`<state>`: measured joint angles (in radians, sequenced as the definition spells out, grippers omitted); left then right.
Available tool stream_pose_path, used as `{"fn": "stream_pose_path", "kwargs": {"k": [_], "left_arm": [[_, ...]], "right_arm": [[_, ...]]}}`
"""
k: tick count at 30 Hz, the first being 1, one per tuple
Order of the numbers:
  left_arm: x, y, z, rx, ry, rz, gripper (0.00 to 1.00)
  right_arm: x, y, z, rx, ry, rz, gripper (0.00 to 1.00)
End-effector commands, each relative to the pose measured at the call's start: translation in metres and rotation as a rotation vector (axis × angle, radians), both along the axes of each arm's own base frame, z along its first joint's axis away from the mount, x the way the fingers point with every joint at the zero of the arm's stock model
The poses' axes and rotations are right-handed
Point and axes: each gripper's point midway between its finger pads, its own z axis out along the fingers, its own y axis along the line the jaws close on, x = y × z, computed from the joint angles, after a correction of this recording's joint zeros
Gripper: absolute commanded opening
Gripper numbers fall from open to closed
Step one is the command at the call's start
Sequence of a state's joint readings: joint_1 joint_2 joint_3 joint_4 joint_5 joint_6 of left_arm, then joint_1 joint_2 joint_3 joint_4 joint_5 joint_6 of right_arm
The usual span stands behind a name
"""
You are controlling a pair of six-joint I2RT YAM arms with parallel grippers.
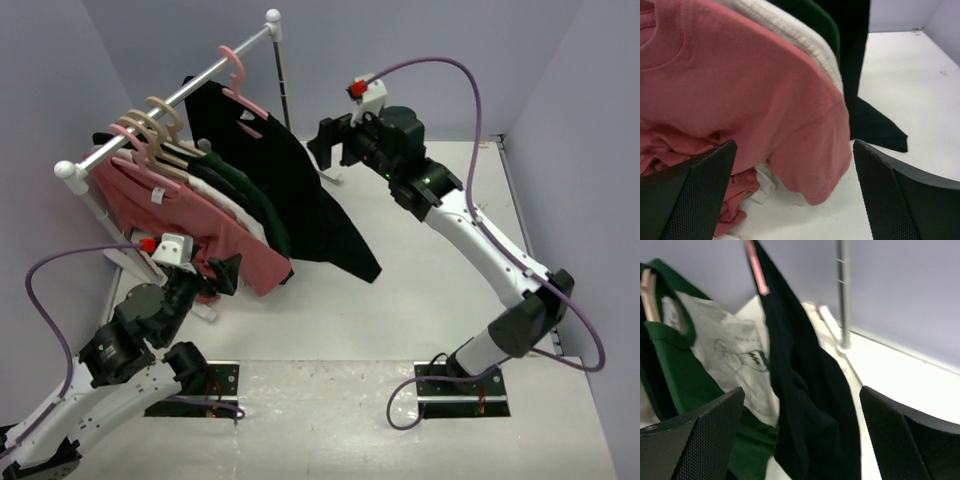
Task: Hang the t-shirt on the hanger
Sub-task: Place the hanger at the clothesline, then reset both arms
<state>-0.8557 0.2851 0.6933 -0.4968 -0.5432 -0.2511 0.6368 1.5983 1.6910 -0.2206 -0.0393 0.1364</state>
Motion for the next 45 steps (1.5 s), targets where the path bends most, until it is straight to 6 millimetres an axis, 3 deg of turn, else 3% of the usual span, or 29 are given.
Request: {"fn": "stream_pose_path", "kwargs": {"k": [1,3,6,11,15,17,22,28,32,45], "left_arm": [[0.019,0.021,-0.009,0.018,0.058,0.198,1.0],[0.025,0.031,-0.015,0.035,0.084,0.274,1.0],[0.035,0.054,-0.023,0.056,0.135,0.417,1.0],[0.039,0.069,-0.018,0.017,0.123,0.462,1.0],[0.027,0.089,-0.009,-0.025,0.085,0.539,1.0],[0.021,0.099,-0.006,-0.057,0.073,0.585,1.0],[0.012,0.115,0.006,-0.109,-0.012,0.636,1.0],[0.022,0.11,0.007,-0.02,-0.015,0.597,1.0],[0.021,0.124,0.005,-0.024,-0.012,0.658,1.0],[0.018,0.118,-0.001,-0.043,-0.067,0.591,1.0]], "right_arm": [[-0.006,-0.062,0.007,0.08,-0.005,-0.258,0.99],[-0.013,-0.083,-0.002,0.068,0.002,-0.34,0.99],[-0.033,-0.121,-0.043,0.028,0.052,-0.441,0.99],[-0.055,-0.138,-0.109,-0.014,0.165,-0.471,0.99],[-0.075,-0.16,-0.127,-0.021,0.204,-0.53,0.99],[-0.086,-0.17,-0.129,-0.033,0.221,-0.548,0.99],[-0.133,-0.222,-0.093,0.039,0.126,-0.647,0.99],[-0.176,-0.266,-0.071,0.085,0.068,-0.717,0.99],[-0.198,-0.29,-0.069,0.105,0.084,-0.789,0.99],[-0.218,-0.314,-0.082,0.143,0.044,-0.84,0.99]]}}
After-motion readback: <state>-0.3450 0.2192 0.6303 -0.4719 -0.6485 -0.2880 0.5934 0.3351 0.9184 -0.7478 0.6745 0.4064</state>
